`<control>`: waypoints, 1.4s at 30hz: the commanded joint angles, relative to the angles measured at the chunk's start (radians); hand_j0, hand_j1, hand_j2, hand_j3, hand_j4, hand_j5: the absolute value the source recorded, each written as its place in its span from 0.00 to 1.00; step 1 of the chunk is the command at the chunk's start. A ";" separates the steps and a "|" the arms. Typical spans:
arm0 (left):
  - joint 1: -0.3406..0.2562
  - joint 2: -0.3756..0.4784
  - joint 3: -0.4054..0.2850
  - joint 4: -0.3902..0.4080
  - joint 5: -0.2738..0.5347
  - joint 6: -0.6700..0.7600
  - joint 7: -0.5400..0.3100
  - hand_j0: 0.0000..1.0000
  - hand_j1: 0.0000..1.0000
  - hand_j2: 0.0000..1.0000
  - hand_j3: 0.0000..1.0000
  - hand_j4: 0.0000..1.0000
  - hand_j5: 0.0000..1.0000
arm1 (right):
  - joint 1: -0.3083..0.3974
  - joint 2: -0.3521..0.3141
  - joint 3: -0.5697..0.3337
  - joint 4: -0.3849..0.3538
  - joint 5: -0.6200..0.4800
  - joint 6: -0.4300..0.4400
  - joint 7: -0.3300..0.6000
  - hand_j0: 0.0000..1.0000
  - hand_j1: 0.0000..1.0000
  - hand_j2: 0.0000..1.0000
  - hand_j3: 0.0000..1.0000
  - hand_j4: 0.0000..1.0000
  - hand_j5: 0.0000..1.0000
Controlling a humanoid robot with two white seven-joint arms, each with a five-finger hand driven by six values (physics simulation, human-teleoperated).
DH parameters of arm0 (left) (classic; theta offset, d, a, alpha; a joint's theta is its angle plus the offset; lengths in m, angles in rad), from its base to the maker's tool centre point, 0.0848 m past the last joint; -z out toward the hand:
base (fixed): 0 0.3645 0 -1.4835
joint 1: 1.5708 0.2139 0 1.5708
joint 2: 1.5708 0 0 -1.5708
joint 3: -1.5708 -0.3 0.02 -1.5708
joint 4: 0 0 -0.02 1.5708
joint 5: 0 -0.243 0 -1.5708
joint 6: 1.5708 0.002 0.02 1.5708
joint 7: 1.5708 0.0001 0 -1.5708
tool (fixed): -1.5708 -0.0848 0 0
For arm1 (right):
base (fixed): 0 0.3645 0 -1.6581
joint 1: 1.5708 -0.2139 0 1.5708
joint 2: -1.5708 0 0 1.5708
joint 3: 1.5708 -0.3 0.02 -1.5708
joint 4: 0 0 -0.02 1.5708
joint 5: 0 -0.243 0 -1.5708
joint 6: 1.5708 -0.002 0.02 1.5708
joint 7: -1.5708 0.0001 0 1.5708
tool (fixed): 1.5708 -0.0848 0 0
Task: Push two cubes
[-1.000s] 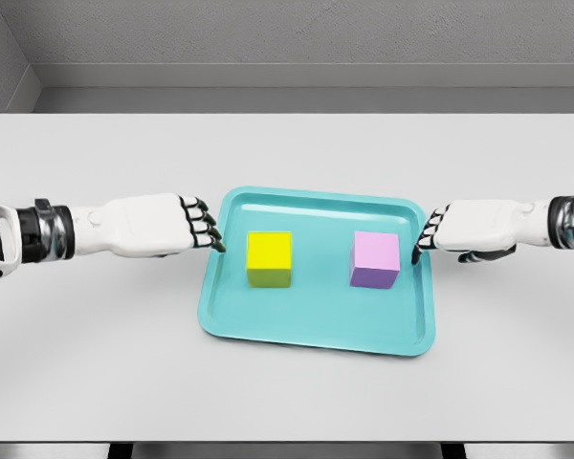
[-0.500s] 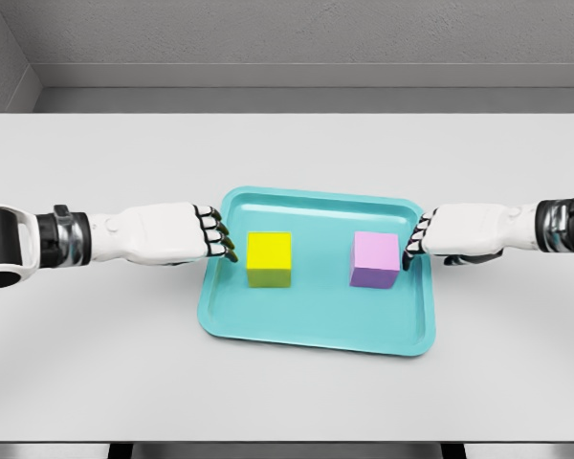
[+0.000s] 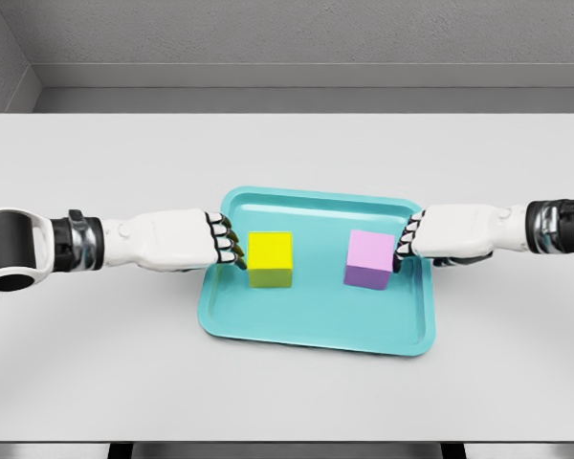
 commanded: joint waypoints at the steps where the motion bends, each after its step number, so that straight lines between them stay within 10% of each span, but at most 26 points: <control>1: 0.000 -0.012 0.000 0.000 0.004 0.002 -0.004 0.83 0.83 0.83 0.83 0.83 0.83 | -0.002 0.016 -0.001 0.002 0.002 0.002 0.000 0.68 0.68 0.68 0.68 0.68 0.68; 8: -0.003 -0.021 -0.002 -0.002 0.006 0.002 -0.039 0.68 0.68 0.68 0.68 0.68 0.68 | -0.002 0.019 -0.003 0.002 0.008 0.002 0.000 0.68 0.68 0.68 0.68 0.68 0.68; 42: -0.040 -0.121 -0.002 0.002 0.003 0.002 -0.078 0.68 0.68 0.68 0.68 0.68 0.68 | -0.012 0.082 -0.011 0.050 0.066 0.002 0.000 0.68 0.68 0.68 0.68 0.68 0.68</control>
